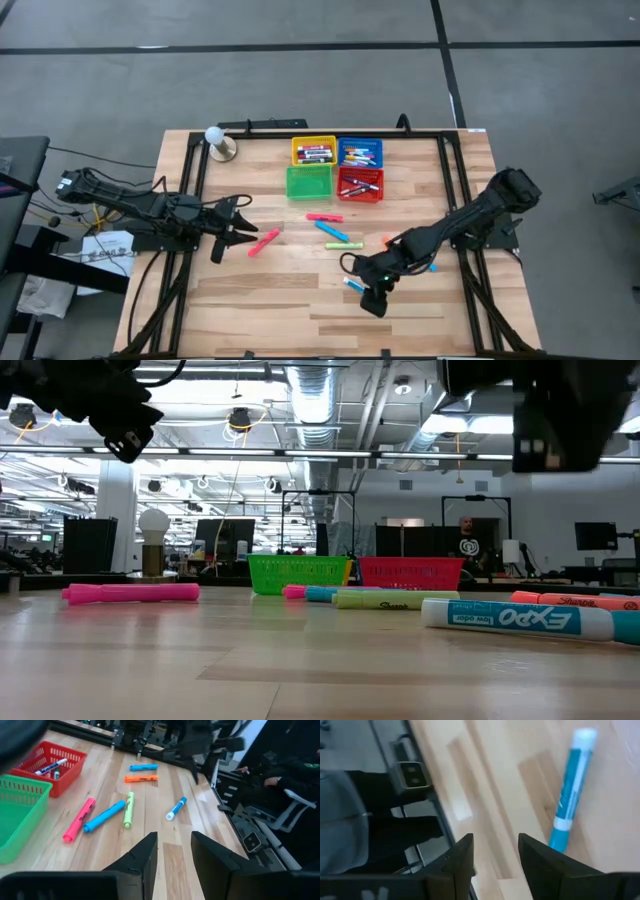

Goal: Pick & Place Markers
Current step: Put the large light blue marker pen into the yellow bin

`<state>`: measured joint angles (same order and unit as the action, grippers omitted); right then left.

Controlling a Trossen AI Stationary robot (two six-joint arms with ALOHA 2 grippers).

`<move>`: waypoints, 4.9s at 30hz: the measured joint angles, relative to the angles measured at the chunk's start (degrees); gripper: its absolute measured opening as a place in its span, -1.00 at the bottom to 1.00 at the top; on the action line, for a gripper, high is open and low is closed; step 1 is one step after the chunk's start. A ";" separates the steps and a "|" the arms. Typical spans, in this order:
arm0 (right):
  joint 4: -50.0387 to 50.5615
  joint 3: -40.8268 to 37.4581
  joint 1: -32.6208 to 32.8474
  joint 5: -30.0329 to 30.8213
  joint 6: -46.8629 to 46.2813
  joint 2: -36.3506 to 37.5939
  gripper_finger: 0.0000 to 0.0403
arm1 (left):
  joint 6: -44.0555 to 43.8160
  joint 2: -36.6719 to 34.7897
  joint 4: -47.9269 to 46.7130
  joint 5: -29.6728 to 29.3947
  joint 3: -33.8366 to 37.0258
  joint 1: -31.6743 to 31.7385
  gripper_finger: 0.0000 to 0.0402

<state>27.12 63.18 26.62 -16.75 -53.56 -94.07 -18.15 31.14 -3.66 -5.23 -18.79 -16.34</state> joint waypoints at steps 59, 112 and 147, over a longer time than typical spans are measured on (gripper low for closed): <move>7.79 0.55 -0.91 4.07 -15.93 -16.13 -0.44 | 2.85 0.00 1.71 3.99 -0.07 -0.01 -0.41; -7.76 25.77 -16.15 4.72 13.72 -16.84 -0.69 | -8.33 0.00 13.46 4.01 -0.11 -0.02 -0.41; -26.62 25.75 -20.77 4.74 15.05 -16.82 -0.69 | -11.85 6.26 22.71 0.22 -0.09 0.07 0.28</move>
<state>0.50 88.92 5.85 -12.01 -38.51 -110.89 -30.00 37.39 19.05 -5.01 -18.87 -16.27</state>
